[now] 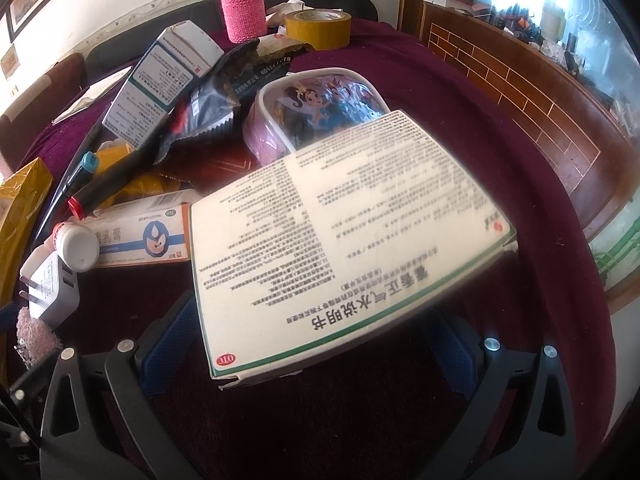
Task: Organize objects
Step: 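Grasp the pink fuzzy pouch with the left gripper, then carry the pink pouch into the yellow tray with the left gripper while the right gripper grasps a white bottle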
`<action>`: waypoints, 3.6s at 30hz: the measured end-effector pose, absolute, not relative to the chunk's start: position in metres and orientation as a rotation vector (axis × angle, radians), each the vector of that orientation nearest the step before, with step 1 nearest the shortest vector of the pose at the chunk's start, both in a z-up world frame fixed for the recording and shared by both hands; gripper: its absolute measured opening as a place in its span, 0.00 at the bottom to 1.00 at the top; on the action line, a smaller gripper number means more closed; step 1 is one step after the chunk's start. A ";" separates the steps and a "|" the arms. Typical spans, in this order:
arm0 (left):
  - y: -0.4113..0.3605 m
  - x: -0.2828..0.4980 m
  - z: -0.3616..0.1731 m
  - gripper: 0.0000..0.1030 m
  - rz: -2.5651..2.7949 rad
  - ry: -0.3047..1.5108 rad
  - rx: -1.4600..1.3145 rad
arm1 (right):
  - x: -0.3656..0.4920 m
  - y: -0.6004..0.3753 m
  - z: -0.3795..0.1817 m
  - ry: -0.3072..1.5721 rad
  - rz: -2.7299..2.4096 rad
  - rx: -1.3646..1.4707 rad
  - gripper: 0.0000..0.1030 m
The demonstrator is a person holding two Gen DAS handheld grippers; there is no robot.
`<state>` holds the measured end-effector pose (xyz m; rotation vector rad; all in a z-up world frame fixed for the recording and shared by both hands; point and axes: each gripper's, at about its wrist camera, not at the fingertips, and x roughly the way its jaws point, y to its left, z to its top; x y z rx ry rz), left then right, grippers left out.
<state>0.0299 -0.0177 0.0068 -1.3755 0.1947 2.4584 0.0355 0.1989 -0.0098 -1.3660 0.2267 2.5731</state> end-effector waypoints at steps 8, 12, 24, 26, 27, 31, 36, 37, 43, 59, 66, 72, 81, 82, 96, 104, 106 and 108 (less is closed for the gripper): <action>-0.027 0.052 0.019 0.35 2.482 0.126 -1.305 | 0.035 0.197 -0.010 0.226 2.574 -1.366 1.00; -0.060 0.077 0.041 0.35 2.428 -0.060 -1.240 | 0.034 0.195 -0.010 0.196 2.565 -1.384 1.00; -0.144 0.097 0.074 0.35 2.462 -0.250 -1.126 | 0.059 0.161 0.060 0.173 2.832 -1.398 0.88; -0.151 0.097 0.071 0.35 2.458 -0.272 -1.130 | 0.053 0.135 0.062 0.156 2.896 -1.471 0.88; -0.155 0.099 0.071 0.35 2.462 -0.270 -1.121 | 0.052 0.127 0.062 0.162 2.915 -1.478 0.88; -0.171 0.106 0.077 0.35 2.503 -0.238 -1.065 | 0.034 0.097 0.055 0.161 2.940 -1.526 0.86; -0.194 0.106 0.081 0.35 2.526 -0.243 -1.035 | 0.001 0.069 0.053 -0.006 2.914 -1.582 0.71; -0.197 0.104 0.080 0.35 2.529 -0.249 -1.033 | -0.001 0.068 0.056 0.033 2.926 -1.613 0.71; -0.208 0.098 0.069 0.35 2.506 -0.280 -1.040 | -0.026 0.069 0.042 0.162 2.757 -1.698 0.65; -0.219 0.095 0.064 0.35 2.503 -0.300 -1.060 | -0.034 0.037 0.012 -0.364 2.675 -1.743 0.26; -0.218 0.100 0.071 0.35 2.518 -0.310 -1.062 | -0.011 0.051 0.023 -0.183 2.746 -1.689 0.23; -0.224 0.095 0.089 0.35 2.540 -0.314 -1.033 | 0.019 0.059 0.068 0.039 2.948 -1.568 0.23; -0.249 0.003 0.090 0.35 2.556 -0.365 -1.144 | -0.025 -0.020 0.090 0.344 3.125 -1.771 0.24; -0.255 -0.016 0.084 0.35 2.535 -0.412 -1.185 | -0.034 -0.031 0.085 0.356 3.119 -1.790 0.24; -0.266 -0.120 0.023 0.39 2.342 -0.756 -1.393 | -0.131 -0.082 0.033 0.200 2.963 -1.811 0.23; -0.271 -0.125 0.019 0.64 2.293 -0.849 -1.363 | -0.133 -0.063 0.039 0.359 2.963 -1.757 0.24; -0.273 -0.122 0.024 0.65 2.282 -0.863 -1.364 | -0.125 -0.058 0.049 0.331 2.984 -1.709 0.24; -0.278 -0.113 0.036 0.65 2.296 -0.880 -1.335 | -0.111 -0.051 0.066 0.259 3.011 -1.646 0.24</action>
